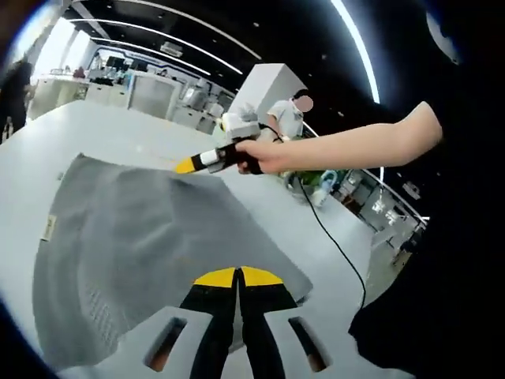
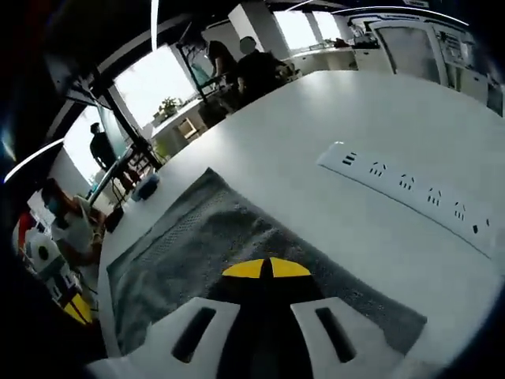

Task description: Fold the towel on the table until its edges align and the towel forms a compact rectangular stack.

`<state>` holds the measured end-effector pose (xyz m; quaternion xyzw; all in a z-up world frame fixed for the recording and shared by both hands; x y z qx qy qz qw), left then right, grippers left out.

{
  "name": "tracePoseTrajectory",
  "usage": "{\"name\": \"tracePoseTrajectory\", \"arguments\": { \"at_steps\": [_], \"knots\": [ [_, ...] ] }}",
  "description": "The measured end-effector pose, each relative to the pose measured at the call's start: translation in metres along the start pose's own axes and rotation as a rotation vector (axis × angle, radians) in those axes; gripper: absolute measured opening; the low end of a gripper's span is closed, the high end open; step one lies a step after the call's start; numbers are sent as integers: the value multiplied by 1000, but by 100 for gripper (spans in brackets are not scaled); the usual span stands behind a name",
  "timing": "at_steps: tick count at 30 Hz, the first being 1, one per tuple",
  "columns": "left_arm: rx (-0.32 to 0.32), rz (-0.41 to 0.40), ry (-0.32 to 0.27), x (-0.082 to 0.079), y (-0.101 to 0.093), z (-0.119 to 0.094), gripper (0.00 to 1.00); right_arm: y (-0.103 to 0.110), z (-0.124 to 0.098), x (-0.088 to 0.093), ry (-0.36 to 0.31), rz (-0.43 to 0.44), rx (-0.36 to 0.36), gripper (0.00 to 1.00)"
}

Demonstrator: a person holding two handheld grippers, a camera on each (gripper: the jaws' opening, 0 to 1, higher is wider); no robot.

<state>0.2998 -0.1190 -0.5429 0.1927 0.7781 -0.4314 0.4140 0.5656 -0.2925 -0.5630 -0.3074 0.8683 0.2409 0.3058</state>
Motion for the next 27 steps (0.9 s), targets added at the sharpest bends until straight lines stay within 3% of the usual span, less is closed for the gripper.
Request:
{"name": "tracePoseTrajectory", "arguments": {
  "at_steps": [3, 7, 10, 13, 14, 16, 20, 22, 23, 24, 25, 27],
  "knots": [
    [-25, 0, 48, -1, 0, 8, 1, -5, -9, 5, -14, 7, 23, 0],
    [3, 32, 128, 1, -6, 19, 1, -14, -19, 12, 2, -45, 92, 0],
    [24, 58, 167, 3, -11, 28, 1, -27, -23, 20, 78, -131, 271, 0],
    [27, 57, 246, 9, -14, 39, 1, -27, -21, 21, 60, -155, 220, 0],
    [45, 88, 284, 10, -17, 43, 1, -27, -21, 21, 58, -160, 217, 0],
    [60, 157, 304, 9, -21, 53, 1, -27, -21, 23, 69, -198, 210, 0],
    [43, 276, 356, 10, -29, 73, 1, -28, -23, 29, 104, -406, 233, 0],
    [49, 368, 421, 13, -34, 84, 1, -30, -25, 30, 102, -571, 314, 0],
    [78, 414, 465, 15, -38, 90, 1, -29, -26, 31, 103, -692, 355, 0],
    [111, 439, 495, 16, -41, 93, 1, -29, -26, 31, 115, -751, 366, 0],
    [96, 457, 527, 17, -42, 95, 1, -26, -26, 33, 122, -820, 349, 0],
    [91, 518, 522, 15, -42, 100, 1, -20, -25, 33, 102, -891, 304, 0]
  ]
}}
Point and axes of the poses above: the point that each gripper's makers call its tool centre point, and the gripper's own axes: z roughly forward along the fingers, y roughly to its left, x roughly out of its underside, the point moved 10 cm from there along -z, roughly backward along the fingers, and after that the axes turned 11 degrees about x, right-handed, at the moved point
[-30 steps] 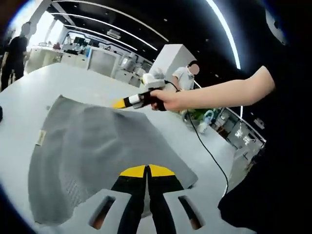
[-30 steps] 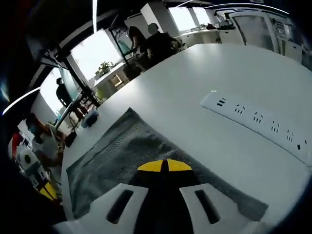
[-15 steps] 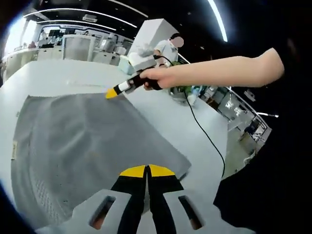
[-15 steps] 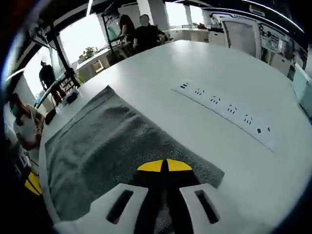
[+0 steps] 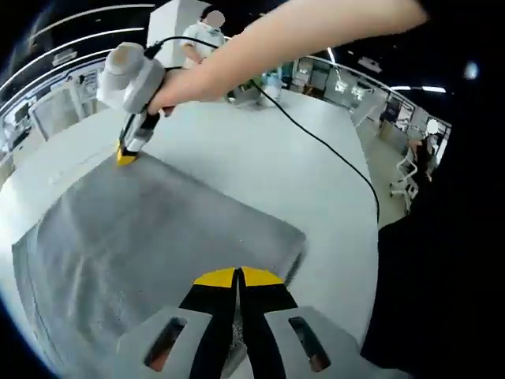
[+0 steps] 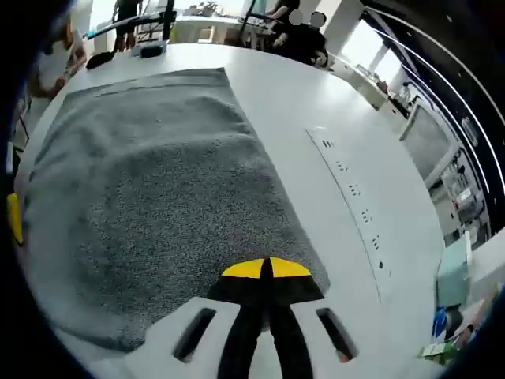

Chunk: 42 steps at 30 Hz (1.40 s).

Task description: Fold the towel on the table until its edges align and the towel forms a compact rectangular stack.

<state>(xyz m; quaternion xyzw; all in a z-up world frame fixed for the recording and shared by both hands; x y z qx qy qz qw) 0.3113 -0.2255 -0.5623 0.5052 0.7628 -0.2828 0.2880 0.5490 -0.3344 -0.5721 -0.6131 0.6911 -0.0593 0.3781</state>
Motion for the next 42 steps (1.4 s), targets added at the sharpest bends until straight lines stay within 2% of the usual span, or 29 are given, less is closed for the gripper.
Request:
{"name": "tracePoseTrajectory", "arguments": {
  "at_steps": [2, 4, 6, 8, 9, 10, 11, 12, 16, 19, 22, 27, 33, 39, 42],
  "knots": [
    [7, -17, -5, 1, 2, 3, 2, 7, 1, 0, 25, -65, -73, 0],
    [25, -34, 3, 3, 5, 7, 2, 5, 2, -2, 21, -119, -28, 0],
    [47, -44, 24, 8, 6, 12, 2, 6, 4, 1, 37, 6, -15, 0],
    [53, -79, 69, 14, 7, 17, 2, 5, 5, 3, 37, 66, -1, 0],
    [53, -97, 17, 12, 8, 17, 2, 5, 5, 3, 33, 65, 5, 0],
    [51, -151, 42, 13, 8, 16, 2, 7, 4, 4, 29, 44, 9, 0],
    [55, -171, 41, 12, 9, 15, 2, 8, 4, 3, 23, 18, 18, 0],
    [58, -140, 50, 12, 10, 15, 1, 9, 3, 2, 16, -46, 26, 0],
    [78, -112, 88, 10, 10, 16, 1, 9, 3, -3, 93, -81, -4, 0],
    [82, -81, 132, 7, 8, 15, 1, 7, 5, -8, 168, -18, -9, 0],
    [72, -26, 188, 6, 6, 13, 1, 9, 5, -10, 177, -48, -4, 0],
    [47, 33, 230, 4, 1, 14, 1, 12, 2, -9, 219, -109, 8, 0],
    [35, 50, 280, 2, 0, 13, 1, 8, -5, 3, 267, -33, 7, 0],
    [30, 45, 293, 2, 1, 12, 1, 4, -16, 24, 315, 31, -1, 0],
    [-16, 178, 430, -2, -2, 10, 1, 5, -22, 30, 319, 52, -1, 0]
  ]
}}
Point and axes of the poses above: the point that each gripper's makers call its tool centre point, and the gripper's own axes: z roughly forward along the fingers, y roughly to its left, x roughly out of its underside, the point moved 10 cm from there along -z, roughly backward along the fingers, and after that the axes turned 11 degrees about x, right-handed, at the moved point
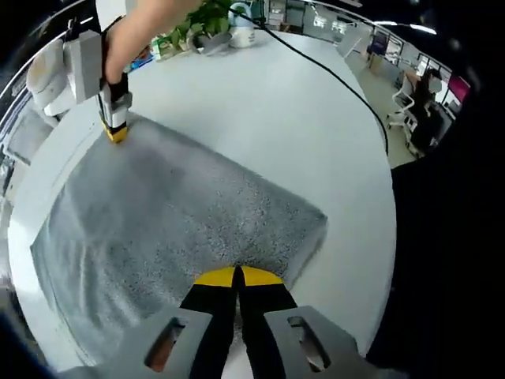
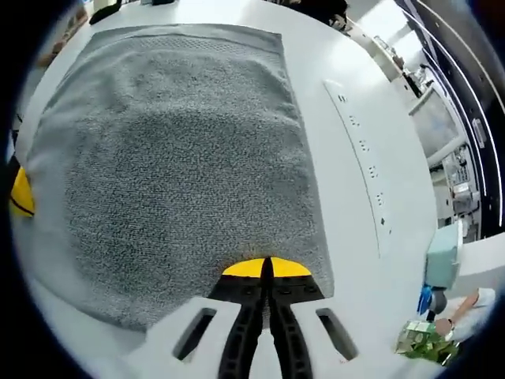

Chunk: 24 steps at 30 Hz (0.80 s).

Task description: Fold the towel on the table until its edges align and the towel forms a compact rectangular stack.

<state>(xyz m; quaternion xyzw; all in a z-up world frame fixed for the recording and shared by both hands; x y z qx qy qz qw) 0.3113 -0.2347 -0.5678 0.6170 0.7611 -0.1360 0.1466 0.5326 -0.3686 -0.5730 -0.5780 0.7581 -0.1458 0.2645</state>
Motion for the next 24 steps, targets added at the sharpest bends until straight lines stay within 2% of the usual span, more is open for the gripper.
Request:
{"name": "tracePoseTrajectory", "arguments": {
  "at_steps": [2, 6, 10, 17, 21, 24],
  "knots": [
    [-16, 36, 43, -2, -2, 1, 1, 0, -1, 4, 9, 22, -4, 0],
    [-16, 31, 86, -4, 0, 1, 1, -1, -3, 11, 31, 78, -24, 0],
    [-11, 6, 96, -2, 3, -1, 1, 1, -5, 12, 48, 70, -23, 0],
    [-12, -35, 90, 3, 7, -3, 1, 3, -7, 12, 50, 6, -17, 0],
    [-22, -55, 95, 7, 8, -4, 1, 2, -9, 18, 44, 93, -38, 0],
    [-64, -14, 139, 10, 9, -6, 1, 2, -10, 22, 36, 138, -47, 0]
  ]
}}
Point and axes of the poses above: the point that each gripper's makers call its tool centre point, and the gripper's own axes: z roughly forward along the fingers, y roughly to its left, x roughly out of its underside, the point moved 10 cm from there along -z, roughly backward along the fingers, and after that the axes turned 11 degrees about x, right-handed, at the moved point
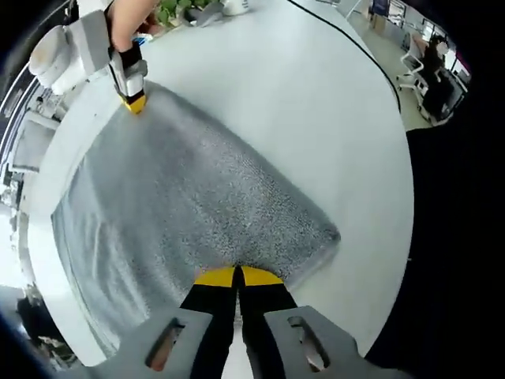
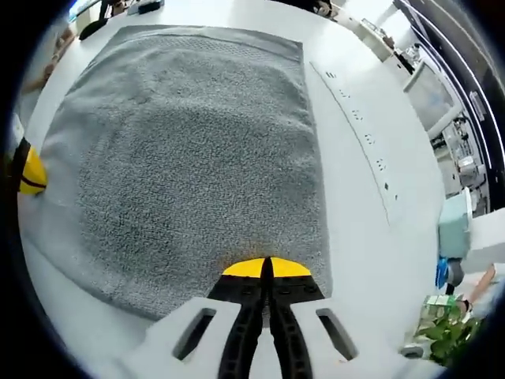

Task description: Fold the towel on the table until its edges align and the towel forms a compact rectangular stack.

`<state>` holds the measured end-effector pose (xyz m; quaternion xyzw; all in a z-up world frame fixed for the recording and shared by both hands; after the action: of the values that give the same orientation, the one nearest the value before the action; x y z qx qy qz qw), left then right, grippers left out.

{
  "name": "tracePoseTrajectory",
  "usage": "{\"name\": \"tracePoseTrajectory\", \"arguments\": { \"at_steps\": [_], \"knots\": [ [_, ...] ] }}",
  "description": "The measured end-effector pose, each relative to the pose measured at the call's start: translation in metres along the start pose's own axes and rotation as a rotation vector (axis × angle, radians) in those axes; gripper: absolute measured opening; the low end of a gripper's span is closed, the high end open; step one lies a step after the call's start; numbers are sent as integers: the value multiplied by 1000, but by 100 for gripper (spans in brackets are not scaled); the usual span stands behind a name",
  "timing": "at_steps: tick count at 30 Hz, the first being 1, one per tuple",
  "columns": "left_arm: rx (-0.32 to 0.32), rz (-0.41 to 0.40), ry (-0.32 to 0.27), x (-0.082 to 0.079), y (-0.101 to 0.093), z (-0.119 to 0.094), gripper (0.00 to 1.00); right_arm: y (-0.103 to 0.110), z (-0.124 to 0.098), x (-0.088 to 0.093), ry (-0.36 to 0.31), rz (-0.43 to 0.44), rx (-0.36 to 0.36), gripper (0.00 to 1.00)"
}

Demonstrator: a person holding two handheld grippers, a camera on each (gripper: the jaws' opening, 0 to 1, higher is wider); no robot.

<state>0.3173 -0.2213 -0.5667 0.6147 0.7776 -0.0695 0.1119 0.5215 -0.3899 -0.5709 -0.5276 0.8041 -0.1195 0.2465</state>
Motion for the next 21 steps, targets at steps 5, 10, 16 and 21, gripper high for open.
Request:
{"name": "tracePoseTrajectory", "arguments": {
  "at_steps": [5, 10, 16, 21],
  "knots": [
    [-7, -18, 25, 4, 4, -2, 1, 7, -5, 5, 18, 19, 10, 0],
    [1, -55, 35, 7, 8, -3, 1, 10, -7, 9, 49, 13, 18, 0],
    [-3, -82, 65, 8, 10, -3, 1, 10, -9, 10, 93, 34, -5, 0],
    [-13, -120, 84, 12, 14, -4, 1, 12, -13, 12, 228, 79, -50, 0]
  ]
}}
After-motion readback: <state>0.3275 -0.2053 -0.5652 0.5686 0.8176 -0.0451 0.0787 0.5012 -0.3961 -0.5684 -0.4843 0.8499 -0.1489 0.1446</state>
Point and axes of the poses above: the point that each gripper's makers call its tool centre point, and the gripper's own axes: z roughly forward along the fingers, y roughly to its left, x roughly out of its underside, the point moved 10 cm from there along -z, roughly backward along the fingers, and after that the axes turned 11 degrees about x, right-handed, at the moved point
